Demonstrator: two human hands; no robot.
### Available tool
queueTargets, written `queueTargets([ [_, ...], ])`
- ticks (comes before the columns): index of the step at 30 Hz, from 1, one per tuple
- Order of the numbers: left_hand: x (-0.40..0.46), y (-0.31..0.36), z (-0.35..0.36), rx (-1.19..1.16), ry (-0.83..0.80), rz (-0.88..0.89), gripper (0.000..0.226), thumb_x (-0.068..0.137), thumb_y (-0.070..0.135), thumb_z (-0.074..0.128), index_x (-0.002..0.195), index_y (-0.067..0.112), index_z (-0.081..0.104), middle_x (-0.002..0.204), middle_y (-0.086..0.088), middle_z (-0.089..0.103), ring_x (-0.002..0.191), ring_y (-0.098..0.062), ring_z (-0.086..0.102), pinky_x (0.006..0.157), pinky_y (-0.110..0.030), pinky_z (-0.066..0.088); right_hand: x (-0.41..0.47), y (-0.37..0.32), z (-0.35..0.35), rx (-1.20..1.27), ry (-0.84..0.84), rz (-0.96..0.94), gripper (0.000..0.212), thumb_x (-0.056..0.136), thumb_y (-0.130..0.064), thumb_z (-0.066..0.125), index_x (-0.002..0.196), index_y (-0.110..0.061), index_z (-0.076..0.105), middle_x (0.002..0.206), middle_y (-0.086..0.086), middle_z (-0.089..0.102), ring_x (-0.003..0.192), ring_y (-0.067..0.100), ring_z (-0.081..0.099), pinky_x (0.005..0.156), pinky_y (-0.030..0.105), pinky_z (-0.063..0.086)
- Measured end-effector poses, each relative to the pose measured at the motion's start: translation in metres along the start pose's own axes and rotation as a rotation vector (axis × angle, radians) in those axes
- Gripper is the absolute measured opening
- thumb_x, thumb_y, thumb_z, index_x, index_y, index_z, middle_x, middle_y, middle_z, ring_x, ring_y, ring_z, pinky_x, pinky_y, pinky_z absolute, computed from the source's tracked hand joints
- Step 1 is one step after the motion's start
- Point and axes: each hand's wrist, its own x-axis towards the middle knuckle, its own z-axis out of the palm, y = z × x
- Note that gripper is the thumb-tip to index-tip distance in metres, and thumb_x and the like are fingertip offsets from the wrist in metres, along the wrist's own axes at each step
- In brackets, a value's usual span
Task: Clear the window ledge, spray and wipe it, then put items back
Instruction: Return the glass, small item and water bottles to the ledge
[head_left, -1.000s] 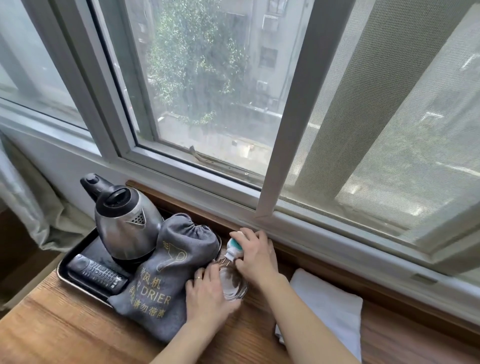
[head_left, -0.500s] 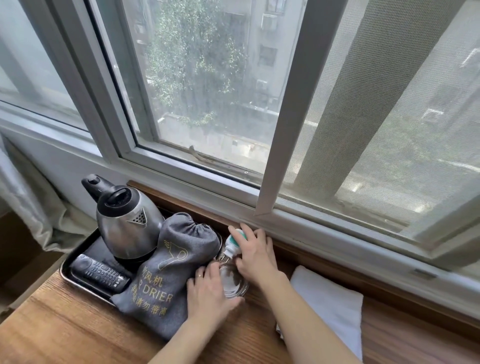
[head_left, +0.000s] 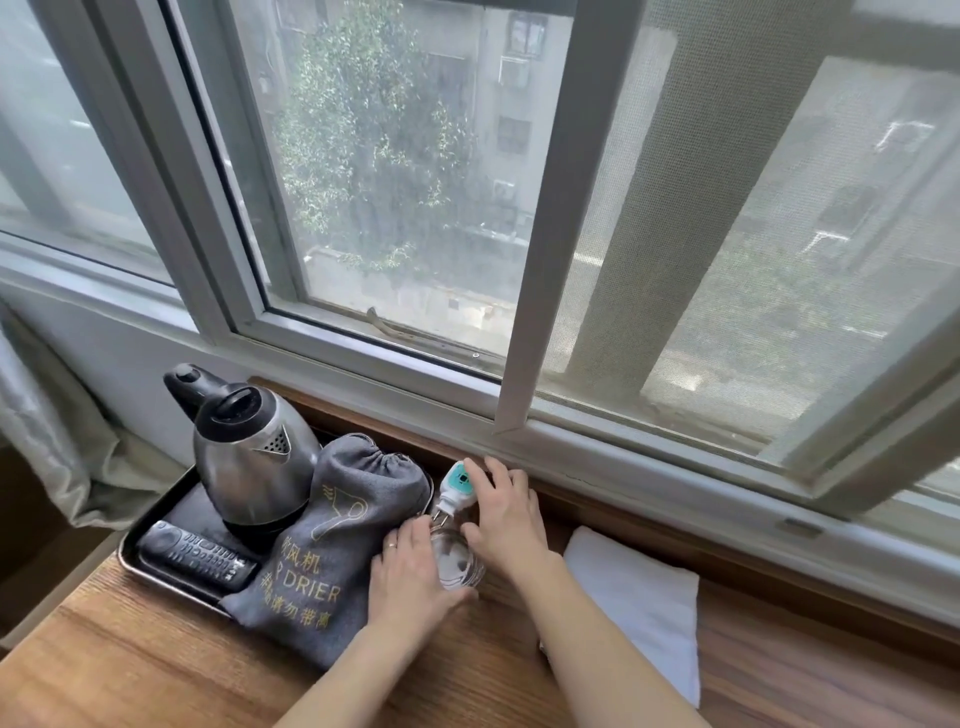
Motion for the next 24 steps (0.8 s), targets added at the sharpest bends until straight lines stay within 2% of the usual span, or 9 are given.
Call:
queueTargets([
  [4, -0.003, 0.000, -0.007, 0.002, 0.050, 0.070, 0.102, 0.049, 0.065, 0.082, 0.130, 0.011, 0.049, 0.124, -0.004, 0.054, 0.114, -0.027, 0.055, 0.084, -0.041, 0.052, -0.017, 0.000, -0.005, 0.073, 0.007, 0.066, 0.081, 0.087, -0.039, 0.067, 0.155, -0.026, 0.025, 0.156, -0.001, 0.028, 0.135, 0.026, 0.029, 0.110, 0.037, 0.032],
  [7, -0.007, 0.001, -0.017, 0.002, 0.081, 0.128, 0.097, 0.041, 0.057, 0.089, 0.118, 0.010, 0.056, 0.110, -0.005, 0.060, 0.097, -0.029, 0.062, 0.071, -0.042, 0.056, -0.032, 0.003, -0.008, 0.179, 0.029, 0.131, 0.082, 0.086, -0.043, 0.069, 0.154, -0.024, 0.028, 0.153, -0.003, 0.033, 0.134, 0.024, 0.031, 0.110, 0.035, 0.034],
  [9, -0.008, 0.002, -0.022, -0.015, 0.104, 0.143, 0.088, 0.041, 0.051, 0.090, 0.113, 0.011, 0.058, 0.104, -0.004, 0.061, 0.092, -0.030, 0.063, 0.068, -0.042, 0.056, -0.042, 0.005, -0.011, 0.236, 0.024, 0.170, 0.084, 0.086, -0.044, 0.070, 0.155, -0.021, 0.027, 0.154, -0.002, 0.033, 0.135, 0.023, 0.031, 0.112, 0.034, 0.032],
  [11, -0.007, 0.004, -0.030, -0.045, 0.102, 0.173, 0.077, 0.053, 0.049, 0.085, 0.115, 0.011, 0.058, 0.108, -0.004, 0.060, 0.098, -0.030, 0.061, 0.076, -0.043, 0.055, -0.052, 0.007, -0.013, 0.271, 0.022, 0.206, 0.085, 0.086, -0.044, 0.070, 0.156, -0.020, 0.028, 0.155, -0.001, 0.033, 0.136, 0.023, 0.032, 0.114, 0.033, 0.030],
  [14, -0.001, 0.011, -0.042, -0.101, 0.001, 0.179, 0.071, 0.078, 0.044, 0.071, 0.138, 0.016, 0.044, 0.134, -0.001, 0.049, 0.125, -0.023, 0.046, 0.102, -0.036, 0.042, -0.062, 0.007, -0.016, 0.296, 0.015, 0.251, 0.085, 0.087, -0.045, 0.069, 0.156, -0.019, 0.027, 0.156, 0.000, 0.032, 0.139, 0.023, 0.031, 0.116, 0.033, 0.029],
  [16, 0.006, 0.014, -0.047, -0.062, -0.069, 0.191, 0.073, 0.084, 0.043, 0.066, 0.147, 0.023, 0.034, 0.150, -0.003, 0.037, 0.136, -0.023, 0.036, 0.111, -0.034, 0.034, -0.066, 0.006, -0.018, 0.304, 0.012, 0.271, 0.082, 0.089, -0.045, 0.067, 0.156, -0.019, 0.028, 0.157, 0.001, 0.032, 0.140, 0.023, 0.031, 0.117, 0.034, 0.029],
  [19, 0.016, 0.022, -0.050, 0.026, -0.159, 0.225, 0.074, 0.085, 0.043, 0.064, 0.150, 0.034, 0.029, 0.161, -0.011, 0.019, 0.143, -0.029, 0.028, 0.112, -0.039, 0.035, -0.071, 0.005, -0.017, 0.338, -0.031, 0.282, 0.077, 0.092, -0.042, 0.065, 0.155, -0.018, 0.029, 0.157, 0.002, 0.034, 0.143, 0.021, 0.032, 0.118, 0.032, 0.028],
  [24, 0.033, 0.031, -0.046, 0.143, -0.248, 0.255, 0.080, 0.082, 0.038, 0.062, 0.152, 0.041, 0.024, 0.164, -0.011, 0.006, 0.139, -0.033, 0.034, 0.110, -0.039, 0.038, -0.074, 0.003, -0.008, 0.370, -0.127, 0.284, 0.073, 0.095, -0.039, 0.061, 0.156, -0.016, 0.028, 0.159, 0.004, 0.032, 0.146, 0.020, 0.031, 0.117, 0.028, 0.024],
])
